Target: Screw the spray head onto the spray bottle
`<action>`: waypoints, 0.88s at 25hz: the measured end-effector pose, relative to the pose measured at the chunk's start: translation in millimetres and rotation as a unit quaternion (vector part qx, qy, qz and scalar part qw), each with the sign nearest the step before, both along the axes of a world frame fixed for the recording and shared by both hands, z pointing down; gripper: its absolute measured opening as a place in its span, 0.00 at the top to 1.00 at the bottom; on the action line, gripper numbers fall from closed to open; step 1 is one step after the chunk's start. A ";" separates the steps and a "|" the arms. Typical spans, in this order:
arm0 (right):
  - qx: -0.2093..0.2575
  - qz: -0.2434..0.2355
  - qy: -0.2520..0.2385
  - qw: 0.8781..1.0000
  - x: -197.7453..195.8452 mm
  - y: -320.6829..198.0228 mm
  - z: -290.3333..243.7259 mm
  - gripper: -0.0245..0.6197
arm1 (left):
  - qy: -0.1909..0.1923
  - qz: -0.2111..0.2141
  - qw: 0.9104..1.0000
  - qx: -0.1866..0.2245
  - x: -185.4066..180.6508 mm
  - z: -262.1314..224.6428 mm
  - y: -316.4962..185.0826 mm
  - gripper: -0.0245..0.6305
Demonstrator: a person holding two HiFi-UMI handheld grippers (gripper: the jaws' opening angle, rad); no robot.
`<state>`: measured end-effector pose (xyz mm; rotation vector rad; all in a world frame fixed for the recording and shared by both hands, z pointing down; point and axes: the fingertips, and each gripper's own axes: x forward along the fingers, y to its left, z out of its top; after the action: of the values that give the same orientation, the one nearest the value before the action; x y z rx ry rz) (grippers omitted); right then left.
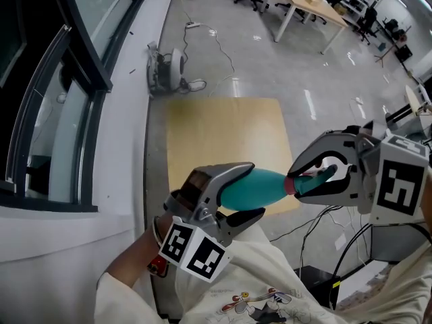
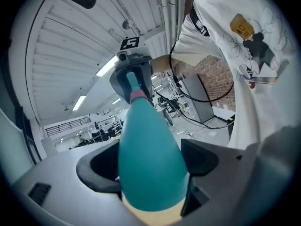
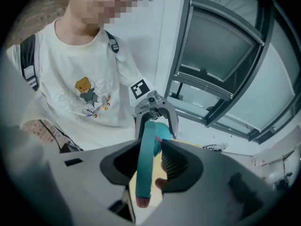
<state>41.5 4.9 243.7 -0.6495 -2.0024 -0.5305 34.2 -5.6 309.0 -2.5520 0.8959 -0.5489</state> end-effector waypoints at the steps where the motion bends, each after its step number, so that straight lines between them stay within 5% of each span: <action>1: 0.002 0.004 0.002 1.000 -1.1 -1.6 1.6 0.76 | 0.001 -0.008 1.000 0.002 -0.9 1.4 -1.1 0.34; 5: -0.015 0.066 -0.002 0.998 -11.6 -12.6 4.6 0.76 | -0.014 -0.081 0.996 0.031 -10.2 4.4 -12.2 0.34; 10: -0.095 0.233 0.020 0.968 -15.8 -32.3 14.0 0.76 | -0.084 -0.205 0.969 0.114 -25.3 10.1 -28.8 0.34; 13: -0.179 0.333 0.025 0.926 -19.6 -41.1 19.6 0.76 | -0.079 -0.253 0.956 0.128 -29.9 15.9 -34.6 0.34; 17: -0.273 0.461 0.039 0.843 -23.8 -52.4 30.6 0.76 | -0.082 -0.309 0.935 0.154 -34.9 26.6 -42.5 0.34; 20: -0.326 0.514 0.043 0.792 -30.4 -60.4 32.5 0.76 | -0.033 -0.323 0.935 0.138 -32.8 31.9 -48.9 0.34; 22: -0.341 0.524 0.045 0.779 -32.4 -59.7 32.6 0.75 | 0.015 -0.324 0.938 0.120 -28.7 34.3 -50.5 0.34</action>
<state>9.1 -54.7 276.3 0.1309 -2.0691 0.9162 5.5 -56.1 343.4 -2.0171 1.7135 -0.5351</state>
